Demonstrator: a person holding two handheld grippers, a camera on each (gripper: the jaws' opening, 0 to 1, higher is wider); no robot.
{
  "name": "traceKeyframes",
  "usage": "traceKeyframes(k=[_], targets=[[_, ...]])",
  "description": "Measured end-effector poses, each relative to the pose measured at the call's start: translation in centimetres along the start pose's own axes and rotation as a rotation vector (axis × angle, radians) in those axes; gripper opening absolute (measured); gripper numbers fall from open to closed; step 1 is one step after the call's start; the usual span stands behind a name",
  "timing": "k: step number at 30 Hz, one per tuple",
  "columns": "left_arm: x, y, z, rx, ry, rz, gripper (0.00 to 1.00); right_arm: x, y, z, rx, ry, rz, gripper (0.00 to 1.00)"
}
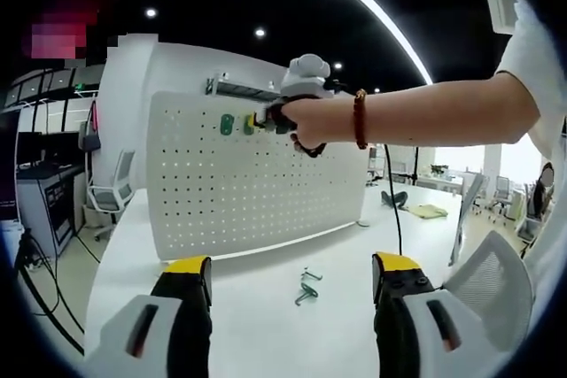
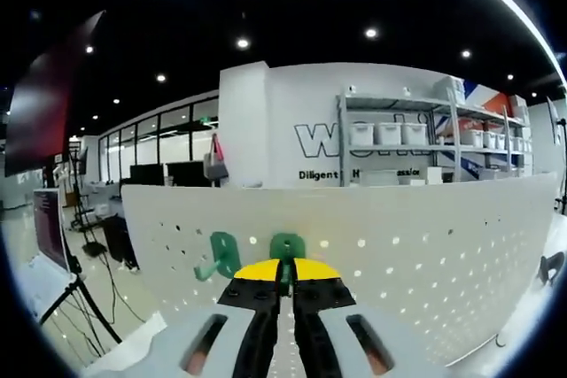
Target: Insert the hook assembly into the mounting plate slot until the hook locks in place.
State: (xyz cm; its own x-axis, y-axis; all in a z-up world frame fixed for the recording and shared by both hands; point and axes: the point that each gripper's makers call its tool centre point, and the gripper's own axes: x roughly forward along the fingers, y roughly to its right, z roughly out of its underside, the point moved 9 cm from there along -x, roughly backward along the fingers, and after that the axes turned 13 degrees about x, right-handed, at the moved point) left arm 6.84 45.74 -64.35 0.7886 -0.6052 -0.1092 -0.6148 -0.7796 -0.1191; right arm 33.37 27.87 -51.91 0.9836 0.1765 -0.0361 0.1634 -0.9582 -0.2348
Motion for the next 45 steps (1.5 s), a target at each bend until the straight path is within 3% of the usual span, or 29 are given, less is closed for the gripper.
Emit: traceKeyframes(k=[19, 29, 45], targets=[[-0.1, 0.5, -0.3, 0.002, -0.005, 0.000, 0.76, -0.4, 0.6, 0.5, 0.004, -0.036, -0.068, 0.15], [-0.5, 1.8, -0.8, 0.015, -0.025, 0.028, 0.75, -3.1, 1.7, 0.2, 0.021, -0.028, -0.083, 0.17], [0.4, 4.7, -1.3, 0.024, -0.040, 0.082, 0.75, -8.2, 4.9, 2.3, 0.031, -0.078, -0.088, 0.15]])
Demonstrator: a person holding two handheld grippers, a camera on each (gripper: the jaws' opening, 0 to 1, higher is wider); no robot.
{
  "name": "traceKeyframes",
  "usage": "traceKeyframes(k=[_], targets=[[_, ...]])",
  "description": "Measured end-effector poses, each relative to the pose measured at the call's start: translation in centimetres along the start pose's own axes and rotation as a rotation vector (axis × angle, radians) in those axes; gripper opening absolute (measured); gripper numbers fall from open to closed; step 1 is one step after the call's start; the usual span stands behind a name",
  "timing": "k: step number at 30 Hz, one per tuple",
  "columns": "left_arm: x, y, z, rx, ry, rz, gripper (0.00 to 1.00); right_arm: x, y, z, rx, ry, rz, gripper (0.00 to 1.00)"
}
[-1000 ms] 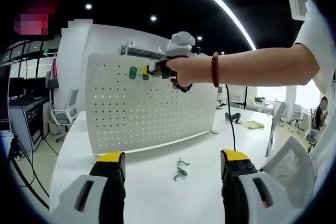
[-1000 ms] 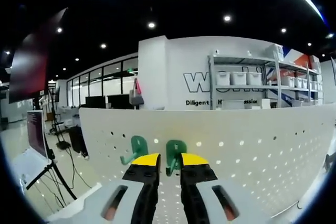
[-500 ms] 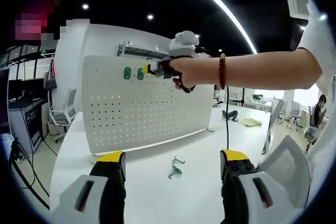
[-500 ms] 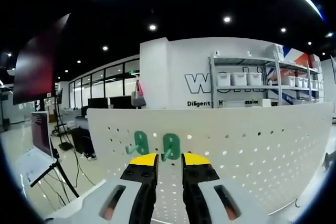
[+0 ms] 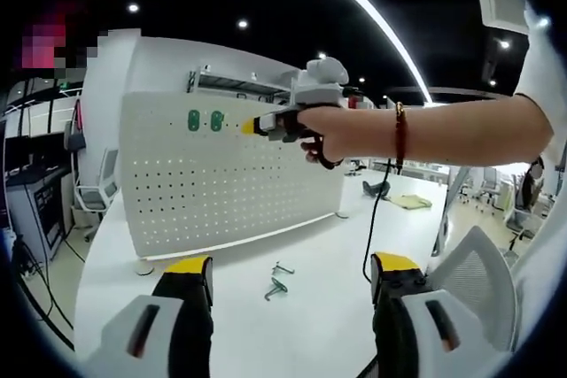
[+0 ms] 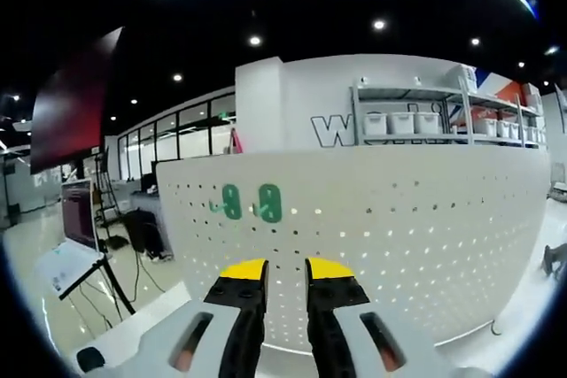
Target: Insert the hook assembly into the mounting plate slot until the hook locks in place.
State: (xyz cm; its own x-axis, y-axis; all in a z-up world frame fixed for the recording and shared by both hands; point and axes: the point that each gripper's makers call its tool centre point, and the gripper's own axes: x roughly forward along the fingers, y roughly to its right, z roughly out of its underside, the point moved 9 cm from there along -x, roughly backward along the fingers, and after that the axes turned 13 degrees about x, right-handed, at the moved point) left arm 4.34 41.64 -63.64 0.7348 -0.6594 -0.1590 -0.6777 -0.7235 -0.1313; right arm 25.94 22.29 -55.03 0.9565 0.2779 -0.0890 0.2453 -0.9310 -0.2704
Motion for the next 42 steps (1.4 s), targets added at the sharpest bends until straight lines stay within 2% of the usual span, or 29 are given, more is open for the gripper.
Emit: traceKeyframes(k=[5, 11, 22, 28, 30, 38, 42], targets=[[0.5, 0.9, -0.2, 0.001, -0.003, 0.005, 0.75, -1.2, 0.7, 1.0, -0.009, -0.027, -0.005, 0.15], [1.0, 1.9, -0.5, 0.002, -0.006, -0.008, 0.74, -2.3, 1.4, 3.3, 0.017, -0.091, -0.024, 0.15], [1.6, 3.4, -1.1, 0.007, -0.029, -0.015, 0.74, -3.8, 2.9, 8.1, 0.011, -0.214, -0.073, 0.15], [2.2, 4.3, -1.3, 0.000, -0.024, -0.019, 0.76, -4.6, 2.9, 10.5, 0.014, -0.277, -0.145, 0.16], [2.5, 4.7, -1.3, 0.006, -0.028, -0.016, 0.76, -4.8, 2.9, 11.0, 0.000, -0.278, -0.166, 0.18], [3.1, 5.3, -1.4, 0.010, -0.019, -0.029, 0.78, -5.8, 4.1, 13.6, -0.014, -0.336, -0.198, 0.21], [3.5, 5.7, -1.3, 0.001, -0.034, -0.042, 0.78, -6.2, 4.6, 14.9, -0.033, -0.371, -0.219, 0.21]])
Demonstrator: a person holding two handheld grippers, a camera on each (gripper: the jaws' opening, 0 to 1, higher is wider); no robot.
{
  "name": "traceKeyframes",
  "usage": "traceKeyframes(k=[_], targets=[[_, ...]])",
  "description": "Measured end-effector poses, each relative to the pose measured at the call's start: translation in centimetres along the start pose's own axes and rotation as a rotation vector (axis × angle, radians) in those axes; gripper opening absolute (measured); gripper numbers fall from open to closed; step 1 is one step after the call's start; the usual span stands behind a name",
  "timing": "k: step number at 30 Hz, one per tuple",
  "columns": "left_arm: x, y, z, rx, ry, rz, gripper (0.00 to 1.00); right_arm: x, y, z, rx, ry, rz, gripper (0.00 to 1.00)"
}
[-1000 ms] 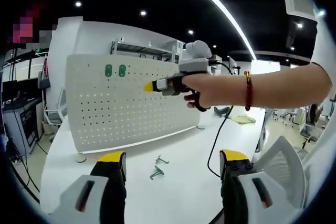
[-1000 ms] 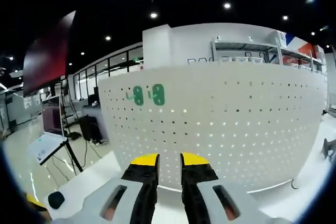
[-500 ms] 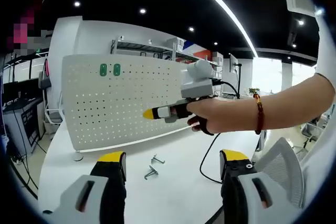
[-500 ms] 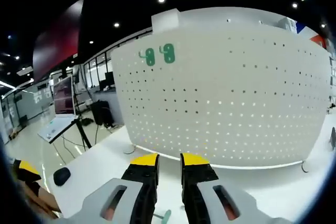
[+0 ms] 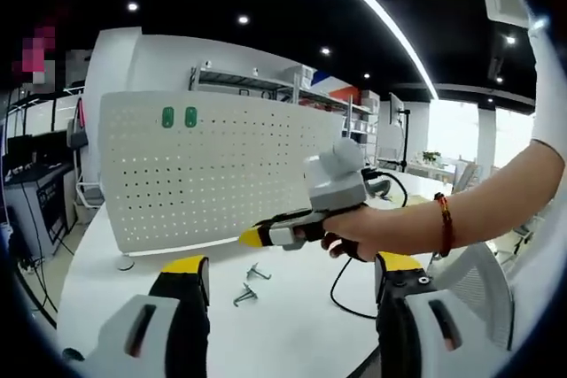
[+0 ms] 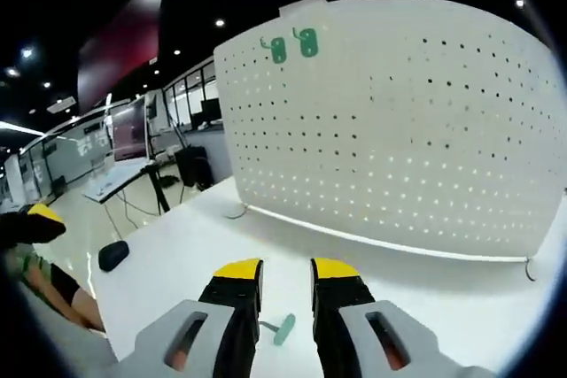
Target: Insert the hook assembly into the mounting plate slot until the hook locks in place.
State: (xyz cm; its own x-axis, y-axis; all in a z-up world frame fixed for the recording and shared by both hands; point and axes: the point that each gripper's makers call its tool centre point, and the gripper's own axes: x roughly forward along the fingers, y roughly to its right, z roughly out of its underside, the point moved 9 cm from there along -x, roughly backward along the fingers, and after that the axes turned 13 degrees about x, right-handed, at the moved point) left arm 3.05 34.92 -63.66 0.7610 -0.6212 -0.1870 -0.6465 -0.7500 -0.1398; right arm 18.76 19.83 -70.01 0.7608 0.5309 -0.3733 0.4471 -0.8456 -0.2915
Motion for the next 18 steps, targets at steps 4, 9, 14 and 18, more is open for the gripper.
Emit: traceKeyframes(k=[4, 9, 14, 18], targets=[[0.3, 0.3, -0.1, -0.047, 0.045, -0.006, 0.78, 0.0, 0.5, 1.3, 0.017, -0.029, -0.010, 0.21], [0.5, 0.3, -0.5, -0.043, 0.054, -0.012, 0.79, 0.2, 0.8, 2.4, -0.002, -0.069, -0.042, 0.22], [0.9, 0.2, -1.0, -0.039, 0.060, -0.028, 0.80, 0.5, 1.1, 3.5, -0.001, -0.104, -0.054, 0.23], [1.1, 0.2, -0.7, -0.036, 0.036, -0.035, 0.80, 0.8, 1.4, 4.9, -0.005, -0.132, -0.053, 0.23]])
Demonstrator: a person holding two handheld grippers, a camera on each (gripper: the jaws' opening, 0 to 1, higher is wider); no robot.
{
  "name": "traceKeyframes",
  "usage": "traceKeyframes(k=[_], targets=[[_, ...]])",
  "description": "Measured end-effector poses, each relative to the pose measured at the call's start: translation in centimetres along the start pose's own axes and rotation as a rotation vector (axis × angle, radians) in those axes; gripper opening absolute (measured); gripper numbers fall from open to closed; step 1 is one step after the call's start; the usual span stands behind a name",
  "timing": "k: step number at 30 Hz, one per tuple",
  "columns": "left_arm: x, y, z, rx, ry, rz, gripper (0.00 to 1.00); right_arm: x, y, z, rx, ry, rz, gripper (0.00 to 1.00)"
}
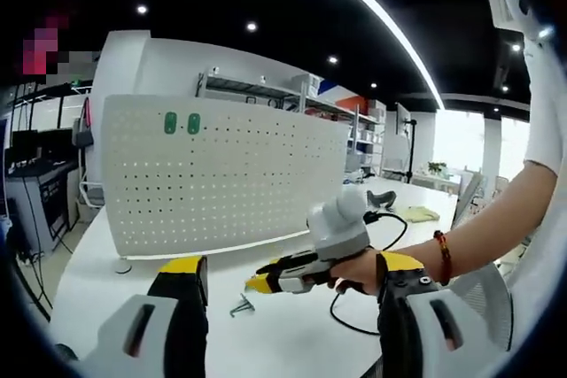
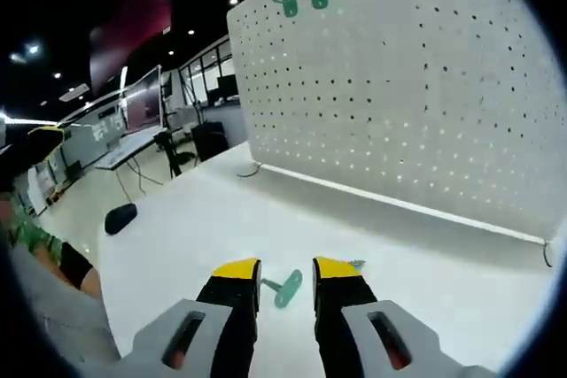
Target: Insert the hook assembly into the mounting plate slot until the hook locks in place.
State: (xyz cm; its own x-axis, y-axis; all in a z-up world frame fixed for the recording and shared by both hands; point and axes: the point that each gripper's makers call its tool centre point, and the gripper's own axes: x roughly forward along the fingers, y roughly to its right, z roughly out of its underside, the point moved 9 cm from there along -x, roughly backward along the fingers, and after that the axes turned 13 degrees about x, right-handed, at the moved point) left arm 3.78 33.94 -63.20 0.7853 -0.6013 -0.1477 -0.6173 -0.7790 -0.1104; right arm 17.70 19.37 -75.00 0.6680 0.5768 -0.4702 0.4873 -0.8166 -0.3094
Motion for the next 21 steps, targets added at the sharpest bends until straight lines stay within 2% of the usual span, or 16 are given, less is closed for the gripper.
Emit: traceKeyframes(k=[12, 21], targets=[[0.0, 0.1, 0.5, -0.009, -0.042, -0.027, 0.79, 1.7, 0.2, 3.2, 0.024, -0.089, -0.027, 0.20], [-0.2, 0.2, 0.7, -0.011, -0.065, -0.051, 0.79, 2.7, 0.6, 3.8, 0.032, -0.108, -0.026, 0.14]])
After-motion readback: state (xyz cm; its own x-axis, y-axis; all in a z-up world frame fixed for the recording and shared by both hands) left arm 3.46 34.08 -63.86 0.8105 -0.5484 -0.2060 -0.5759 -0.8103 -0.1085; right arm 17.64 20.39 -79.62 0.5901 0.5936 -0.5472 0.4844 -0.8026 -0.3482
